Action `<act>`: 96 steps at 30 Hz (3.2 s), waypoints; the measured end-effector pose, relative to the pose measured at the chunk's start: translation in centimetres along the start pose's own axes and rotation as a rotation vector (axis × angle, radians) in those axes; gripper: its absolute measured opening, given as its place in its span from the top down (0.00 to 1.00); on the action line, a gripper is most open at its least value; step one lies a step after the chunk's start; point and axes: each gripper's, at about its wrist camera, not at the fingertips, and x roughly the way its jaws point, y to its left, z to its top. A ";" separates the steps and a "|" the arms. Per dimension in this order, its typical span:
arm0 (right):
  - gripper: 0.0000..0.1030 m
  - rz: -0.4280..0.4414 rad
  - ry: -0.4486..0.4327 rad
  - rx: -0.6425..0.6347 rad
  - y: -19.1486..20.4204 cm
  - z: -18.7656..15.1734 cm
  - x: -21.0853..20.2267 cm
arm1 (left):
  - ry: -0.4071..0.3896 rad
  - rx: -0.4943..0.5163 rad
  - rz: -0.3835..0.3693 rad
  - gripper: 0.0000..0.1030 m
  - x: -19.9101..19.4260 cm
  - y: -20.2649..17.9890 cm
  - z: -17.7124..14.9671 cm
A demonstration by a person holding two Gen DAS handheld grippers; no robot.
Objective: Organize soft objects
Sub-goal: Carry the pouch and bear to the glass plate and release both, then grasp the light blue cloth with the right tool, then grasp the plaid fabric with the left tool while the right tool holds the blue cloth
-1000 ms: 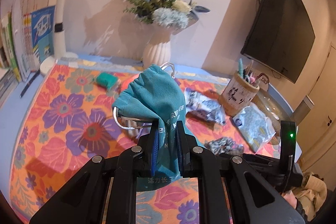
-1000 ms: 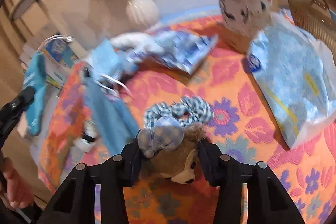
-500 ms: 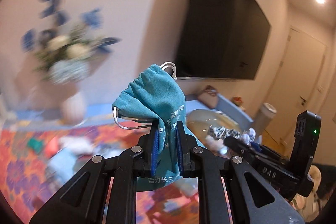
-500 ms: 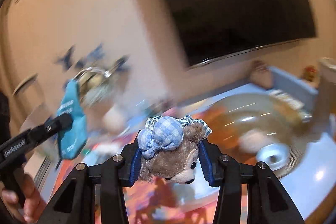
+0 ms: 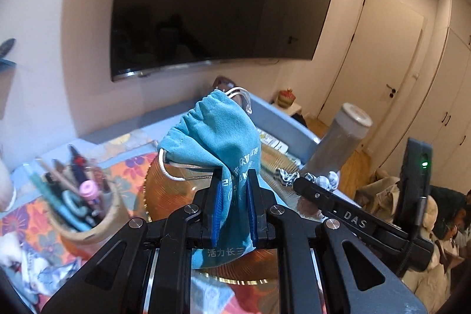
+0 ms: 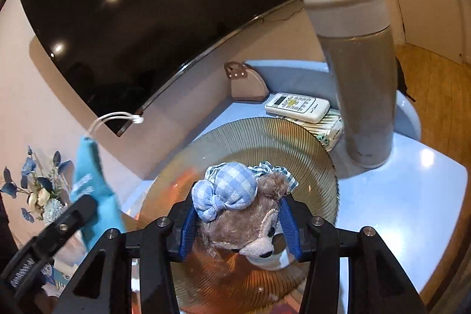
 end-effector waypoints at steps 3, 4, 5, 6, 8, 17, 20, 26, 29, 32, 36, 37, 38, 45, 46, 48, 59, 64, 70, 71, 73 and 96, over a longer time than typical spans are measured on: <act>0.33 -0.004 0.025 0.018 -0.5 0.1 0.8 | 0.048 0.006 -0.027 0.53 1.9 0.2 0.0; 0.32 -0.007 0.026 0.019 -0.8 0.2 0.8 | 0.052 -0.003 -0.019 0.38 2.2 0.3 0.0; 0.32 -0.014 0.028 0.014 -0.8 0.1 0.7 | 0.042 -0.018 -0.005 0.30 2.0 0.6 -0.2; 0.32 -0.028 0.030 0.006 -0.8 0.1 0.6 | 0.031 -0.026 -0.002 0.25 1.8 0.8 -0.2; 0.32 -0.031 0.033 0.006 -0.9 0.0 0.3 | 0.001 -0.037 0.001 0.25 0.8 1.2 -0.5; 0.32 0.042 0.037 -0.024 2.0 -1.6 -2.9 | -0.071 -0.043 0.055 0.25 -7.2 2.2 -1.7; 0.32 0.086 0.038 -0.081 4.7 -2.8 -4.6 | -0.109 -0.032 0.090 0.25 -11.4 2.9 -2.3; 0.32 0.202 0.042 -0.216 11.0 -6.4 -7.0 | -0.187 -0.110 0.234 0.22 -21.7 6.6 -4.9; 0.32 0.260 0.073 -0.317 15.1 -9.6 -6.8 | -0.222 -0.186 0.331 0.22 -26.2 9.4 -7.4; 0.32 0.326 0.146 -0.399 18.6 -13.5 -5.7 | -0.249 -0.284 0.445 0.18 -30.3 13.4 -11.3; 0.32 0.387 0.246 -0.521 22.5 -19.1 -3.5 | -0.227 -0.449 0.529 0.18 -32.3 19.4 -17.5; 0.32 0.402 0.264 -0.553 23.2 -20.5 -2.9 | -0.216 -0.478 0.540 0.18 -32.2 20.5 -18.6; 0.32 0.418 0.278 -0.583 23.8 -21.9 -2.2 | -0.196 -0.516 0.555 0.18 -31.8 22.1 -20.4; 0.32 0.456 0.359 -0.677 23.4 -27.6 2.3 | -0.124 -0.657 0.580 0.18 -28.1 28.4 -27.8; 0.32 0.451 0.379 -0.671 23.3 -27.7 2.7 | -0.122 -0.664 0.577 0.18 -27.7 28.9 -28.4; 0.31 0.479 0.376 -0.666 23.2 -27.5 2.7 | -0.105 -0.677 0.578 0.18 -26.8 29.6 -29.1; 0.24 0.459 0.417 -0.727 24.6 -28.9 2.8 | -0.065 -0.679 0.537 0.18 -26.0 29.7 -29.3; 0.27 0.432 0.456 -0.741 26.1 -30.0 3.6 | -0.027 -0.667 0.516 0.18 -26.0 29.3 -28.2; 0.65 0.406 0.477 -0.795 27.2 -31.1 4.6 | -0.044 -0.579 0.440 0.17 -26.1 27.9 -23.5; 0.75 0.420 0.479 -0.789 27.1 -31.0 4.6 | -0.041 -0.549 0.441 0.17 -25.4 28.0 -22.7; 0.85 0.455 0.471 -0.761 26.5 -30.7 4.3 | -0.018 -0.525 0.438 0.17 -23.7 28.8 -22.0; 0.86 0.617 0.475 -0.490 22.1 -26.0 3.5 | -0.149 -0.572 0.227 0.74 -27.3 28.4 -25.1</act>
